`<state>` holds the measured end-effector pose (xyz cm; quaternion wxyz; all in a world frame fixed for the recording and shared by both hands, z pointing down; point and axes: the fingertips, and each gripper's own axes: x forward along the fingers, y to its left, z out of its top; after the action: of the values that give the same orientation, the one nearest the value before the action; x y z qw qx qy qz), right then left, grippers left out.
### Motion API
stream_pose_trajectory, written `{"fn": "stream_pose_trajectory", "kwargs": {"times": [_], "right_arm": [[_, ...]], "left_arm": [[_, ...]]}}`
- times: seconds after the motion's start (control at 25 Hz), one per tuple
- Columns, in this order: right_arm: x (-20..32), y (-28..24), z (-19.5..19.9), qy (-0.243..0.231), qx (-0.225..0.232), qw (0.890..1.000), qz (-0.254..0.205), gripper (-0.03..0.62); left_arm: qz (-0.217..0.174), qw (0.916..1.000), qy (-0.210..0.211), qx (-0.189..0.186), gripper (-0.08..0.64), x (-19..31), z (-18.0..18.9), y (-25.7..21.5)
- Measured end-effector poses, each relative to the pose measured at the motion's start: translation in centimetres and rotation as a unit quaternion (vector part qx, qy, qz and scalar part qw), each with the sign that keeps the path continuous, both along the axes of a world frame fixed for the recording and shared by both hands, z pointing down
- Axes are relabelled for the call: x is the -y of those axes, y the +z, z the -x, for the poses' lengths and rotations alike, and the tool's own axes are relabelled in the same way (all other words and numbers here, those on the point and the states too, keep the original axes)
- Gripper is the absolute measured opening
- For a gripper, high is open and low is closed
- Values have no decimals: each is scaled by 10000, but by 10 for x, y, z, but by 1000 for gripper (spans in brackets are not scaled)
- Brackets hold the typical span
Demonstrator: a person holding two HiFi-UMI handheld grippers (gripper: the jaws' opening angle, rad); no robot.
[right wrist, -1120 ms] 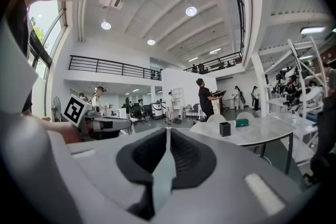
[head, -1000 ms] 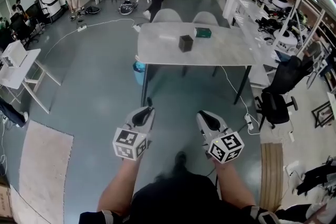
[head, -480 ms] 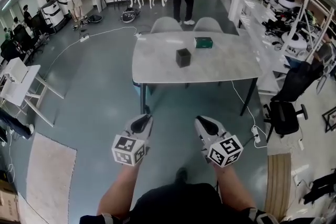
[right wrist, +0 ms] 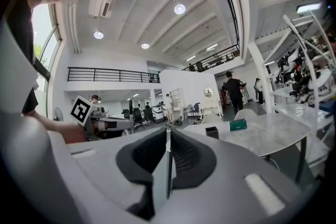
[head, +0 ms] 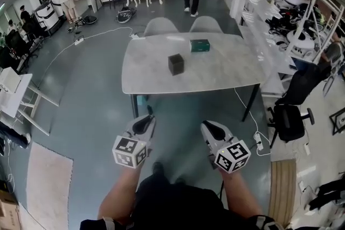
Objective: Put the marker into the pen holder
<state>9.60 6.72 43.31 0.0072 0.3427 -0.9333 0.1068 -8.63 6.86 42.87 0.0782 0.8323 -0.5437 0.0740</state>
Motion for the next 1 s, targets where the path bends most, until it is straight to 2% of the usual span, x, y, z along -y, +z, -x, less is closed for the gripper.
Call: {"fn": "stream_pose_trajectory", "kwargs": {"times": [0.28, 0.52, 0.84, 1.0], "right_arm": [[60, 18, 18, -85, -209, 9994, 248, 25], [149, 12, 40, 114, -349, 9992, 135, 25], [266, 0, 103, 307, -426, 9981, 319, 25], [313, 13, 131, 263, -460, 9977, 431, 25]], "left_arm": [[-43, 9999, 56, -147, 44, 80, 14, 6], [43, 9991, 225, -370, 44, 173, 38, 17], [8, 9975, 477, -521, 44, 310, 99, 2], [28, 9963, 750, -430, 44, 365, 106, 10]]}}
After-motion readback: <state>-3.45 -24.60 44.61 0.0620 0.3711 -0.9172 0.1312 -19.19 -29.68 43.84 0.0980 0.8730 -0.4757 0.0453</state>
